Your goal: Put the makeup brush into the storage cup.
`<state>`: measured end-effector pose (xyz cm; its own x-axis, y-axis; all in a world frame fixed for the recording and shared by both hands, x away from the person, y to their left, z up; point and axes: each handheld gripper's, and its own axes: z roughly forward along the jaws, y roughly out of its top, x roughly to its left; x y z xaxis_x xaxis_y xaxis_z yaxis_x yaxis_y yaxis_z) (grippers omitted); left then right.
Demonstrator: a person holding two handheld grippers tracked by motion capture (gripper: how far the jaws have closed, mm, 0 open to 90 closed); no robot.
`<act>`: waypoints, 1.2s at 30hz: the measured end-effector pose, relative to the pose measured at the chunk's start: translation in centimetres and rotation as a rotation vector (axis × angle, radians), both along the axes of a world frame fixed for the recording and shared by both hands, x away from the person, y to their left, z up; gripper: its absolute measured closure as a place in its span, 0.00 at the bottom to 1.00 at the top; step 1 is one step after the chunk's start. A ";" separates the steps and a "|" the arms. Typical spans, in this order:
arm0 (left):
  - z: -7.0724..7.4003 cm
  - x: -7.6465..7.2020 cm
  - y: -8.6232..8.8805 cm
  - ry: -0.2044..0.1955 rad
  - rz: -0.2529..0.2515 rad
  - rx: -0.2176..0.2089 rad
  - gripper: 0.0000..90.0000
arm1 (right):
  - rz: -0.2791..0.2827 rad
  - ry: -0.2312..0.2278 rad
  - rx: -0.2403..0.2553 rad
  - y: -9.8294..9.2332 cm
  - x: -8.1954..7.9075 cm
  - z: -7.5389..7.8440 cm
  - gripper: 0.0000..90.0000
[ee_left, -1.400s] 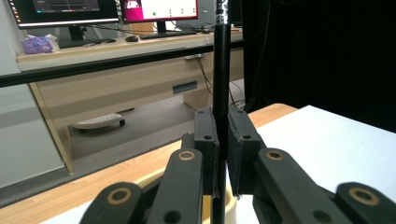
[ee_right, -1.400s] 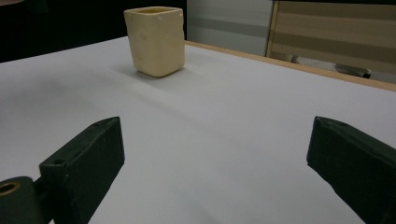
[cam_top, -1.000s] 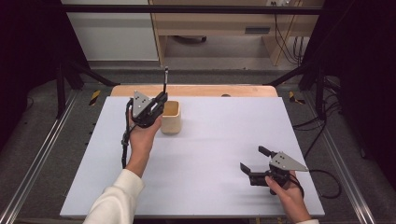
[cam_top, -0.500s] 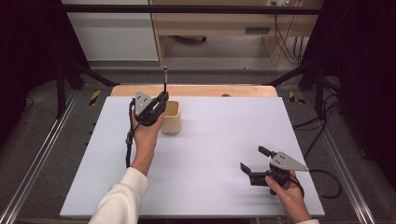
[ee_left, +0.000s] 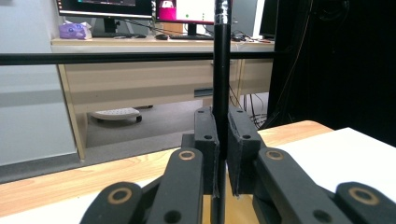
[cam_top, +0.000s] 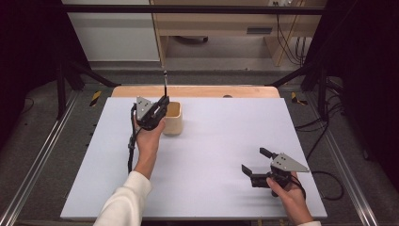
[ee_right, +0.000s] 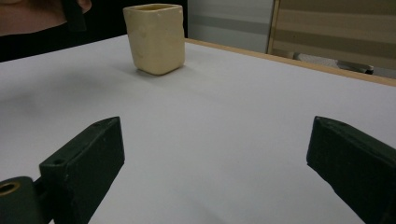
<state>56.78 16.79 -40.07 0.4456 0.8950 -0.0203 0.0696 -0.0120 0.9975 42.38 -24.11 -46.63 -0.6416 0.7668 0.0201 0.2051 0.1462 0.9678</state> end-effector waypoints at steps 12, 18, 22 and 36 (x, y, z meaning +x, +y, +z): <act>-1.2 0.1 0.2 0.015 0.012 0.006 0.93 | 0.006 0.004 0.008 0.0 0.0 0.0 0.05; -1.6 0.0 0.0 0.013 0.006 0.023 0.93 | 0.013 0.005 0.015 0.1 0.0 0.0 0.05; -1.8 0.0 0.0 0.016 0.009 0.019 0.93 | 0.014 0.006 0.010 0.1 0.1 -0.1 0.05; -1.9 -0.9 0.3 0.011 0.007 -0.007 0.80 | 0.010 0.012 0.011 0.2 0.1 -0.1 0.05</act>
